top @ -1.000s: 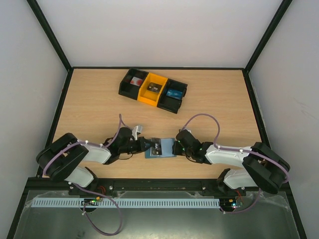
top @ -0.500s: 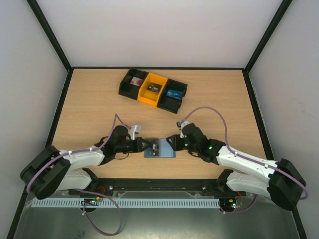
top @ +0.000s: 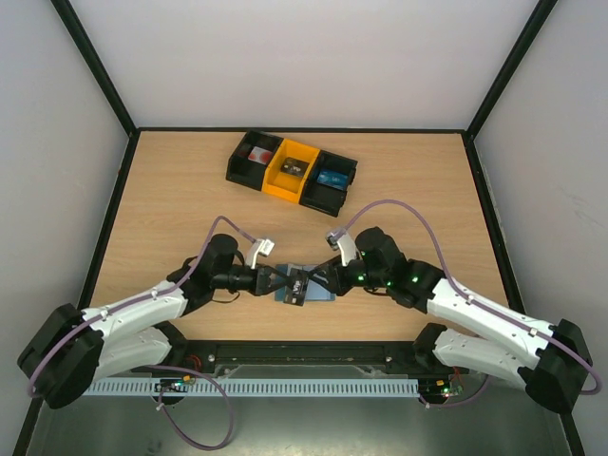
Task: Take the credit cards out of the card holder
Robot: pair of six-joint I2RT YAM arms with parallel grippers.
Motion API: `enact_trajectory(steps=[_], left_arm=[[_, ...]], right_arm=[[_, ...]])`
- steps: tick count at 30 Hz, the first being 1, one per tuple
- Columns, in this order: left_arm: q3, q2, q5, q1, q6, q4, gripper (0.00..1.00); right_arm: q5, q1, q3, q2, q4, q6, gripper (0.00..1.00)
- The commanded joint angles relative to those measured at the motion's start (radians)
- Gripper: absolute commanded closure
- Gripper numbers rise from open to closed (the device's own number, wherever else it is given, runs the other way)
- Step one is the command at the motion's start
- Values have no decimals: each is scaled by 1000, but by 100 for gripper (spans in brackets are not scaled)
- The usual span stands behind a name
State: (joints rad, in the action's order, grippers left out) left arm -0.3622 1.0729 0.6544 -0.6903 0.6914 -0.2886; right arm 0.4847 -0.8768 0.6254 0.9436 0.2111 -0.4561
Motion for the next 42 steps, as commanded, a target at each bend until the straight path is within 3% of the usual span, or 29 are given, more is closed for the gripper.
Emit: enact_trajectory(steps=[1,10,21,31,42], left_arm=[[-30,-41,144,3,-64,29,97],[-16,-72,251,-1,-60,-24,98],[-11,-62,260,-39,-58,-43,97],[-14,-58,260,-47,-63,-38,97],[-14,-55,263,-53,-66,-34,97]], right_arm=[[147,-3,40,4,65,58,74],[237,-4,49,58,45,64,75],[313,-2,15,96,-27,39,78],[279,-3,59,88,32,61,72],[255,-3,94,75,61,66,72]])
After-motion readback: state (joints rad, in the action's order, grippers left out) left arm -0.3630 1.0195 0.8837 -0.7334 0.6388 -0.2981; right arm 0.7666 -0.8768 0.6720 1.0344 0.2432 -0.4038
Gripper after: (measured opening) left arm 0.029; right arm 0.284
